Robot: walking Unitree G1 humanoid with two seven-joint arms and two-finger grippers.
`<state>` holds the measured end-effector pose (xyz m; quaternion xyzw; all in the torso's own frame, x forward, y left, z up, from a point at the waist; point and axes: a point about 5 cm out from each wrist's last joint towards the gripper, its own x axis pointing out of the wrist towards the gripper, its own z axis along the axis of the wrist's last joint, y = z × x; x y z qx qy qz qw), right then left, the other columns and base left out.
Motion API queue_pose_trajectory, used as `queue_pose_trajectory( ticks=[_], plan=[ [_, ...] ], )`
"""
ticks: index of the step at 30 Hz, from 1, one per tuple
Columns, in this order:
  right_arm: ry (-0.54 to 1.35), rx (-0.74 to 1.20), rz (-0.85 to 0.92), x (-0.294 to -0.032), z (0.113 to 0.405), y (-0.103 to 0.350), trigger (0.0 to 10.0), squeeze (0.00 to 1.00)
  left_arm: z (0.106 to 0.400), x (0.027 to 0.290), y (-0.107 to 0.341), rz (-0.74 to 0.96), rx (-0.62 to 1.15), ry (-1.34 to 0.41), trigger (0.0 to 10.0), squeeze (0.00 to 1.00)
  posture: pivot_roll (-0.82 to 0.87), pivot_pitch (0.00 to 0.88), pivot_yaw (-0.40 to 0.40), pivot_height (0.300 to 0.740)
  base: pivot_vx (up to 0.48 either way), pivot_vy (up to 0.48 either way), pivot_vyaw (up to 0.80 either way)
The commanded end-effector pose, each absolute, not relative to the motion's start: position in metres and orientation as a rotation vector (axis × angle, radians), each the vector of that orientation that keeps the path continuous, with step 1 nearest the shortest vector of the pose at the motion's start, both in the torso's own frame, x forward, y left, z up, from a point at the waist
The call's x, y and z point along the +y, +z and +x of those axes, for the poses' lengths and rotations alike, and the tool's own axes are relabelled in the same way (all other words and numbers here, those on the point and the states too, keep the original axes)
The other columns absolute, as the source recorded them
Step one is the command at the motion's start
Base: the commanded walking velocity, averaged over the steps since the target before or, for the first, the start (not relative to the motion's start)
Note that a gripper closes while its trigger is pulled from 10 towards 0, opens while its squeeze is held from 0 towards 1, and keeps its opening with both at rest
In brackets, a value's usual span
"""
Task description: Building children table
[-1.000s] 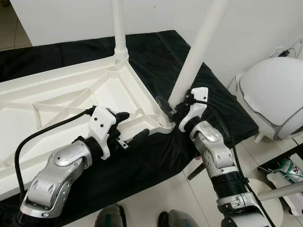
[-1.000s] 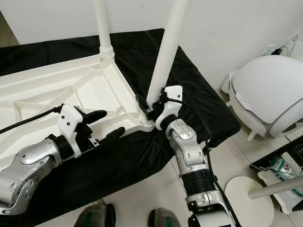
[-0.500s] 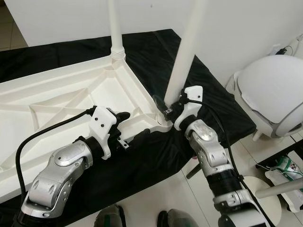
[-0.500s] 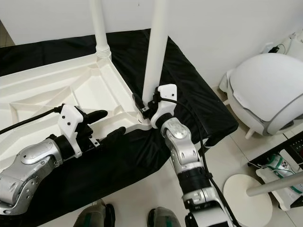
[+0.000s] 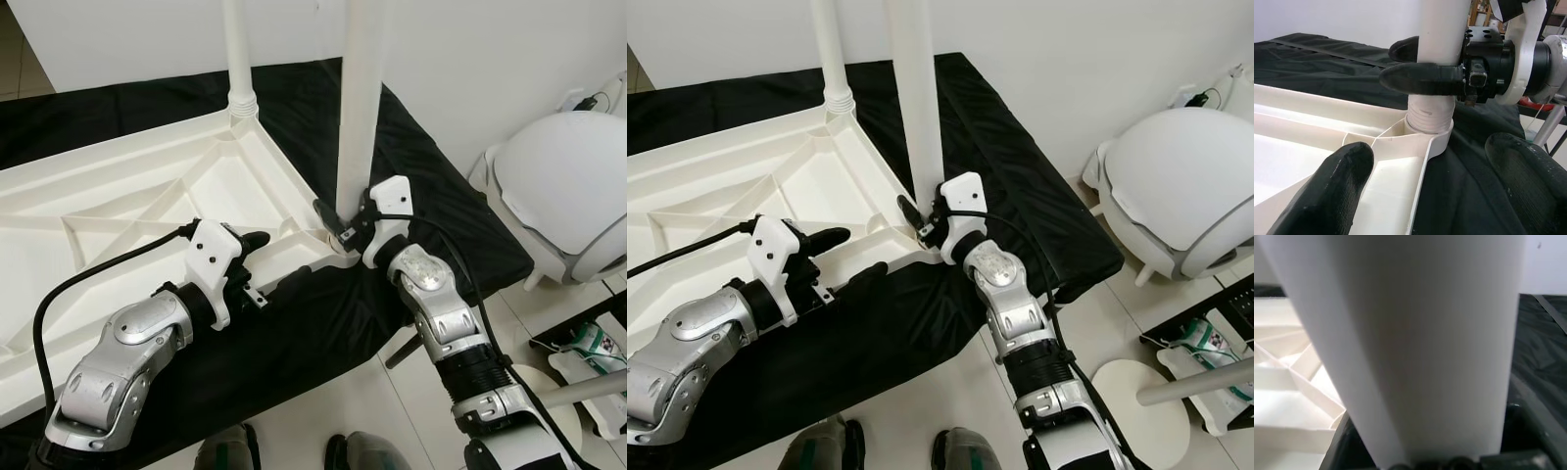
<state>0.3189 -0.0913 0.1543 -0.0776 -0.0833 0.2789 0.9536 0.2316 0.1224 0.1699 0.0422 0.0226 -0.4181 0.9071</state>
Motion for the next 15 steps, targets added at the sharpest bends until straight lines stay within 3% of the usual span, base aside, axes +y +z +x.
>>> queue_pose_trajectory(
  ticks=[1,12,15],
  plan=[
    [0.471,0.002,-0.032,-0.108,0.319,0.124,10.0,0.0,0.23,0.122,0.173,0.082,0.035,-0.848,10.0,0.0,0.01,0.071,-0.037,0.74,0.0,0.0,0.0],
    [0.328,0.068,0.119,-0.124,0.327,0.117,10.0,0.0,0.231,0.119,0.174,0.08,0.032,-0.86,10.0,0.0,0.01,0.062,-0.031,0.74,0.0,0.0,0.0],
    [0.343,0.079,0.074,-0.124,0.329,0.117,10.0,0.0,0.232,0.117,0.174,0.079,0.029,-0.866,10.0,0.0,0.0,0.055,-0.028,0.74,0.0,0.0,0.0]
  ],
)
